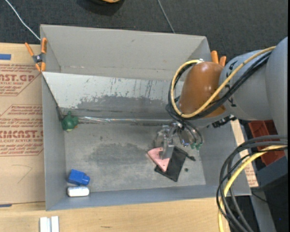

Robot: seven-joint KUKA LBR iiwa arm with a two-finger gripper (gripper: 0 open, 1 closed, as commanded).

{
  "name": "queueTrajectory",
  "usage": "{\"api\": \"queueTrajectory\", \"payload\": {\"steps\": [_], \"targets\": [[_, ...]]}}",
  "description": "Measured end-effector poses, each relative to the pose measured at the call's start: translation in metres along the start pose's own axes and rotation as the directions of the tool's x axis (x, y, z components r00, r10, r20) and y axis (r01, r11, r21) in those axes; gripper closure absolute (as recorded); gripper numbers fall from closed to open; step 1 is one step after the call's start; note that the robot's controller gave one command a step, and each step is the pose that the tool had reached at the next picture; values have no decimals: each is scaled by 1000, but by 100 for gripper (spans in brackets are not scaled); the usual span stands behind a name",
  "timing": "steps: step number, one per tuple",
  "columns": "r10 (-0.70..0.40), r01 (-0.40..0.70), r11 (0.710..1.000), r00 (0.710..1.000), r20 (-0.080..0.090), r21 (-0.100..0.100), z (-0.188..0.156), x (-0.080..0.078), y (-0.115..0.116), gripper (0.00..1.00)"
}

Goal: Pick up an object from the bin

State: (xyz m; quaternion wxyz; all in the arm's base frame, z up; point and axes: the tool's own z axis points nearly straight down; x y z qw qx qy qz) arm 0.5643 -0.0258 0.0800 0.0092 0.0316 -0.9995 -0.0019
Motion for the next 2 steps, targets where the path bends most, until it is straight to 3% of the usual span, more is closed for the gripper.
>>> {"api": "queueTrajectory", "payload": {"steps": [1, 2], "targets": [[-90, 90, 996, 996, 4, 0, 8, -3, 29, 100], [-24, 24, 1000, 1000, -2, -2, -86, 2, 36, 100]]}}
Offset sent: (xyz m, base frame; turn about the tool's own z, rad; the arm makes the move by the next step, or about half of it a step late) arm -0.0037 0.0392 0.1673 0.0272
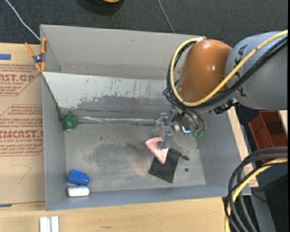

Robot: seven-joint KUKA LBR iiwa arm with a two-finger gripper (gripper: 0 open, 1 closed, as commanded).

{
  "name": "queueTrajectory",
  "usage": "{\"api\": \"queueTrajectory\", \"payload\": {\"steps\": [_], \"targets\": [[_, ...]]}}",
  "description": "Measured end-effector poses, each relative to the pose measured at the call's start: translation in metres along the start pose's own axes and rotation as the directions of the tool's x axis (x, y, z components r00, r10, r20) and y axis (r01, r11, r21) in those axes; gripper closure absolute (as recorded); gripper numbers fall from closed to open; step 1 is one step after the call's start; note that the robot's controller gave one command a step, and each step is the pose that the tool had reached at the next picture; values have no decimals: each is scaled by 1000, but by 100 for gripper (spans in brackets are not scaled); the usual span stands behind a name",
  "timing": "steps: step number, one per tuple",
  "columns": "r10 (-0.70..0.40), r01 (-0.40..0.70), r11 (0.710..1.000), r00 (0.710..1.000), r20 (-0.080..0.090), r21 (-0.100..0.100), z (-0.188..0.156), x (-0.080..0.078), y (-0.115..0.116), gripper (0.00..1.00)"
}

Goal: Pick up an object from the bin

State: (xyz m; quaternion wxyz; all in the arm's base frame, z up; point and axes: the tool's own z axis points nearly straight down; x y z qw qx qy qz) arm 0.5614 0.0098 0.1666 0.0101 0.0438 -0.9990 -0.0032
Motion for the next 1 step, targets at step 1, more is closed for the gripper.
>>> {"api": "queueTrajectory", "payload": {"steps": [1], "targets": [[-23, 23, 1000, 1000, 10, 3, -50, 19, -7, 100]]}}
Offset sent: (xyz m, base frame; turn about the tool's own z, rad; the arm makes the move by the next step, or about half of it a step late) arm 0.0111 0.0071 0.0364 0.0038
